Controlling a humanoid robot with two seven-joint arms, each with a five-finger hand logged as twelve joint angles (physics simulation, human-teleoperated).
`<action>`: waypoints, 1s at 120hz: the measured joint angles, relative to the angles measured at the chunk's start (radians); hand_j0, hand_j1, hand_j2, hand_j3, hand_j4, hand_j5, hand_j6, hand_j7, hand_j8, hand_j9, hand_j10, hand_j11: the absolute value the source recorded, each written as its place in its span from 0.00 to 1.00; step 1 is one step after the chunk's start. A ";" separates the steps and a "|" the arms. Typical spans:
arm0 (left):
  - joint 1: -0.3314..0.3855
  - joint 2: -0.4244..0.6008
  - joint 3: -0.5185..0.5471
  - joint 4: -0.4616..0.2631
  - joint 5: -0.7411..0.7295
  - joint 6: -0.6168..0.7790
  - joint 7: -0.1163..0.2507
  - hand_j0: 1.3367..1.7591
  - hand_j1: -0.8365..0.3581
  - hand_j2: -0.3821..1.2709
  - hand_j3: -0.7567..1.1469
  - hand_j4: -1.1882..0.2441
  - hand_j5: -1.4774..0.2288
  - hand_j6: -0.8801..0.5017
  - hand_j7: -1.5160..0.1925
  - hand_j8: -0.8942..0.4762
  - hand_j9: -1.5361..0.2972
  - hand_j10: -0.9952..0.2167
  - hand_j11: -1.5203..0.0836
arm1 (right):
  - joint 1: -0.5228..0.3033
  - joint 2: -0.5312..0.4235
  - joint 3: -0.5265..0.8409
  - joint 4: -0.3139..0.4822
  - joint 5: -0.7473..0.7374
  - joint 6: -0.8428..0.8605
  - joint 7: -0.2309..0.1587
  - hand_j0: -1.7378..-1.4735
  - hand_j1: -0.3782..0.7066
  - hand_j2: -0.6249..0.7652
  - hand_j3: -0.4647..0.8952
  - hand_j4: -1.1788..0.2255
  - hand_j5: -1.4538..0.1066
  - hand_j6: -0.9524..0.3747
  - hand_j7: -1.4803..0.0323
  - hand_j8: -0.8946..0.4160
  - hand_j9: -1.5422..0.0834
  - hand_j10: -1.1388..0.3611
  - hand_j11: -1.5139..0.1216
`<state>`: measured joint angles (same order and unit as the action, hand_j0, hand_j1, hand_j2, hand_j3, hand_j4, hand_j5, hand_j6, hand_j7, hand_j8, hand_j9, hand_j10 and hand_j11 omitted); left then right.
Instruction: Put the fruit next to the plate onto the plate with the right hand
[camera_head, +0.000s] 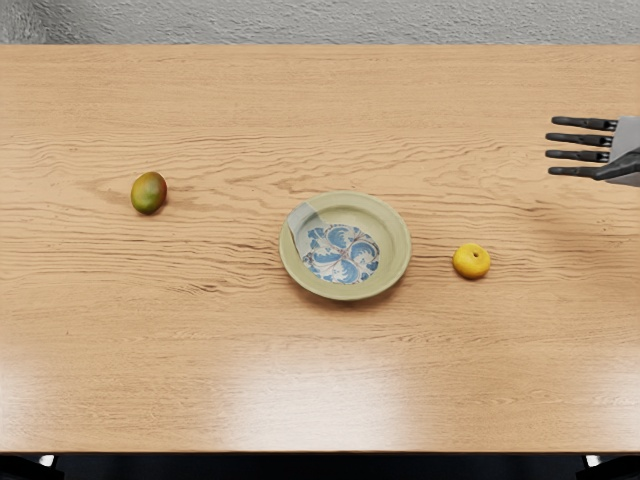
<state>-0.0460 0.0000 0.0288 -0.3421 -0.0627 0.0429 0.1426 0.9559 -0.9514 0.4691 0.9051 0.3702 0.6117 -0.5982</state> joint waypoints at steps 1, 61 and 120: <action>0.000 0.000 0.000 0.000 0.000 0.000 0.000 0.76 0.99 0.23 0.40 0.83 0.87 0.64 0.89 0.65 0.84 0.82 0.95 | 0.000 0.000 0.000 0.000 0.000 0.000 0.000 0.30 0.03 0.45 0.34 0.84 0.93 0.72 0.98 0.69 0.95 0.76 0.93; 0.000 0.000 0.000 0.000 0.000 0.000 0.000 0.76 0.99 0.23 0.40 0.83 0.87 0.64 0.89 0.65 0.84 0.82 0.95 | 0.132 -0.068 0.077 0.594 -0.647 -0.209 0.001 0.30 0.03 0.45 0.34 0.84 0.93 0.72 0.98 0.68 0.95 0.76 0.93; -0.002 0.000 0.000 0.000 0.000 0.000 0.000 0.76 0.99 0.23 0.40 0.83 0.87 0.64 0.89 0.65 0.84 0.82 0.95 | -0.023 0.131 -0.106 0.838 -1.121 -0.952 -0.010 0.30 0.03 0.45 0.34 0.84 0.93 0.71 0.98 0.68 0.95 0.76 0.93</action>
<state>-0.0484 0.0000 0.0290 -0.3421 -0.0628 0.0429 0.1426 0.9328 -0.8205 0.3634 1.7430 -0.7509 -0.3407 -0.6079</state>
